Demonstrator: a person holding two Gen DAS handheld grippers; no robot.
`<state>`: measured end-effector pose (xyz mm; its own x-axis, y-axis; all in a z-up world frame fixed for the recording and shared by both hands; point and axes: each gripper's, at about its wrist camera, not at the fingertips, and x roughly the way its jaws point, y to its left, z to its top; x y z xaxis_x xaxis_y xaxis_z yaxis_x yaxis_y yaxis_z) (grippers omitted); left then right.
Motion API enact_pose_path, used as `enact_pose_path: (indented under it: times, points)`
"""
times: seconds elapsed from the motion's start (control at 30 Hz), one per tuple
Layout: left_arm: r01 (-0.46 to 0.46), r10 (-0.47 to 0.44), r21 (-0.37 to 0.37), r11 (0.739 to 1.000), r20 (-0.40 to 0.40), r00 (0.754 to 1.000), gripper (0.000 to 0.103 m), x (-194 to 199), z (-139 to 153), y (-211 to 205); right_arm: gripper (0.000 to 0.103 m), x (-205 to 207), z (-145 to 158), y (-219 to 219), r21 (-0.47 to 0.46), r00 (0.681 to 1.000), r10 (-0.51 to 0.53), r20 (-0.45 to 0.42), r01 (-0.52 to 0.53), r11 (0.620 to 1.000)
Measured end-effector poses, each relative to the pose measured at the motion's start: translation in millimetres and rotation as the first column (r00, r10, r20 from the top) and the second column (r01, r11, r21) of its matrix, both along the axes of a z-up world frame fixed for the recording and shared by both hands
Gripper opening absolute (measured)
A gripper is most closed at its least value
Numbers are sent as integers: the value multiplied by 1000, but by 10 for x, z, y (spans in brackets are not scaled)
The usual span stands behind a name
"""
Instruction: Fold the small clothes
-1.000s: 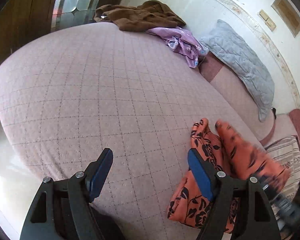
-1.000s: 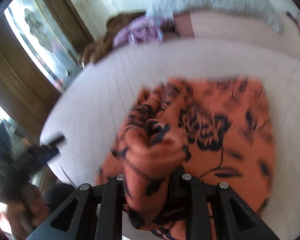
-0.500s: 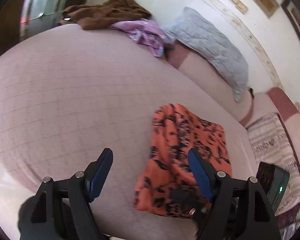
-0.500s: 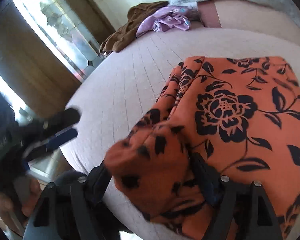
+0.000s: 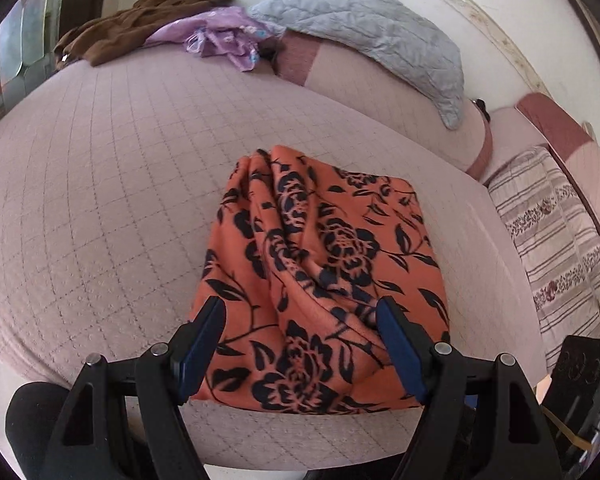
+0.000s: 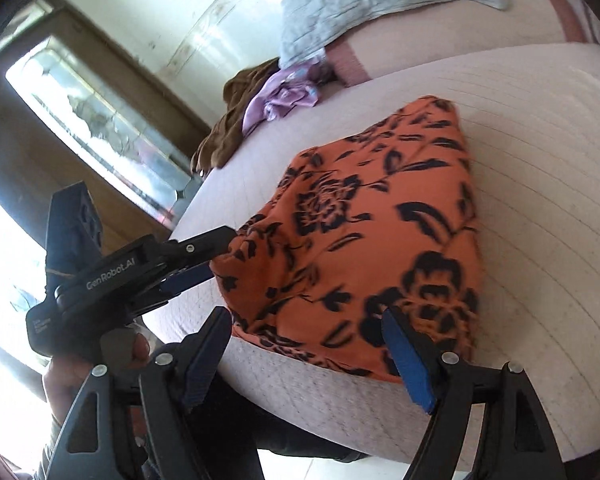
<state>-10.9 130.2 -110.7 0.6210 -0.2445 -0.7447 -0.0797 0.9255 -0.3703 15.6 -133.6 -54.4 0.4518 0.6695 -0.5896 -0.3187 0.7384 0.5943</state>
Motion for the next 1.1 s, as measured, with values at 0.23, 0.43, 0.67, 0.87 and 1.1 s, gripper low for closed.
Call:
enact_pose_path:
  times: [0.23,0.43,0.67,0.87,1.1]
  points:
    - [-3,4,-26,1000,16,1000,79,-153,115,46,80,45,-69,-62,48,1000,-17,-14,17,999]
    - [27,-27,39,999,-6,1000,81,-85,11,-113,80,72,-123,-61,66,999,-21,-24,23,998]
    - [14,-13,30,999,-55,998,17,198,-131,-95,80,54,-107,-97,58,999,-21,-24,22,998]
    - [13,-24,59,998,186,982,15,-172,401,-4,80,37,-25,-76,18,1000,-30,-8,30,999]
    - [-84,66,-239,967,-85,994,18,1,-735,636,80,66,-5,44,-12,999,-24,-25,24,1000]
